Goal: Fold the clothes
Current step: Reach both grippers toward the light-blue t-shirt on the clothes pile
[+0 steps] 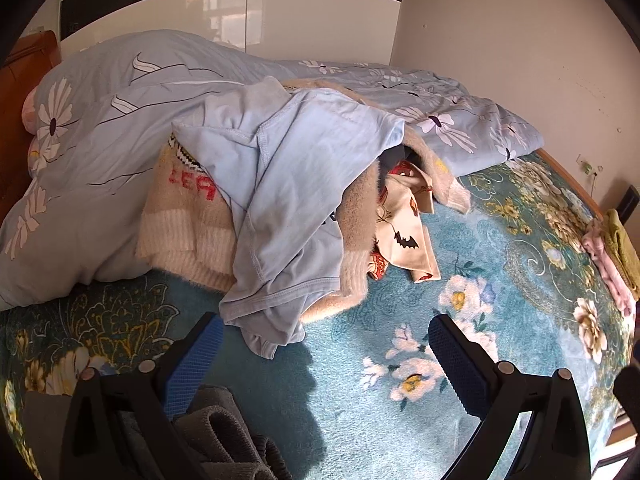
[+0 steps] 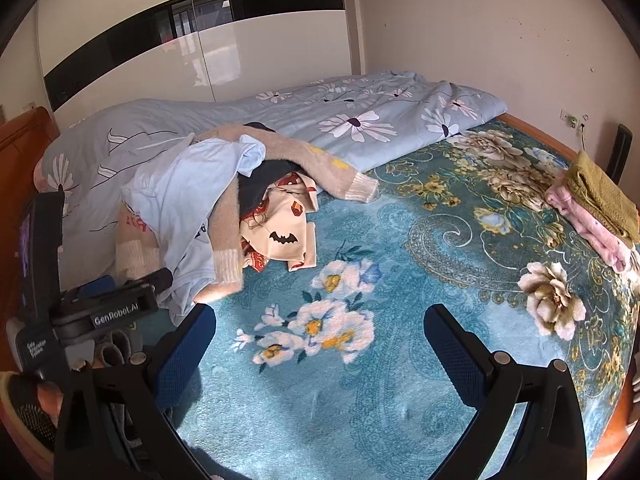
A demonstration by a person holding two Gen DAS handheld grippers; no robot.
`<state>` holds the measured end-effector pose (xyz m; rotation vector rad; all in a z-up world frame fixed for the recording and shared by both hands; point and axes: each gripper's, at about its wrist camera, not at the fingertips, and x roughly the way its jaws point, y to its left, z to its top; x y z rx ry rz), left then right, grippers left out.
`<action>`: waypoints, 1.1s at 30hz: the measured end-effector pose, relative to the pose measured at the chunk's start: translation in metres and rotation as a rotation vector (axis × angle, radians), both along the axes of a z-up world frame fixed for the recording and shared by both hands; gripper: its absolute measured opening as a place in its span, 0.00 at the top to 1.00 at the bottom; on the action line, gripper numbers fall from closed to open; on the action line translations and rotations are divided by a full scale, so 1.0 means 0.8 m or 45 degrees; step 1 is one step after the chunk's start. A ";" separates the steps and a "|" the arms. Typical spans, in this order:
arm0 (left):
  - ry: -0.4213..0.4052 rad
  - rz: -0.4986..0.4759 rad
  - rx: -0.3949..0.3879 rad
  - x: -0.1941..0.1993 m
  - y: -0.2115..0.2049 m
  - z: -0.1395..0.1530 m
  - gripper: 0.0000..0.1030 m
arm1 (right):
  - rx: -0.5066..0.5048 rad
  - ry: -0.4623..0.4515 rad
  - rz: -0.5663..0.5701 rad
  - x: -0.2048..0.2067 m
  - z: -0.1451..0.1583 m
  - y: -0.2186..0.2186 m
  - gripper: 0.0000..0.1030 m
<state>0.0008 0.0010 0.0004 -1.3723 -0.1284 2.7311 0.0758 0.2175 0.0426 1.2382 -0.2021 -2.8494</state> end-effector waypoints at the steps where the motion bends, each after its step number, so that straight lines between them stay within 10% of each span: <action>1: 0.010 -0.006 -0.008 0.002 0.002 0.001 0.00 | -0.007 -0.009 -0.003 0.000 -0.001 0.001 0.00; 33: 0.119 -0.072 -0.015 0.017 -0.015 0.000 0.00 | 0.096 -0.060 0.176 -0.043 -0.005 -0.103 0.00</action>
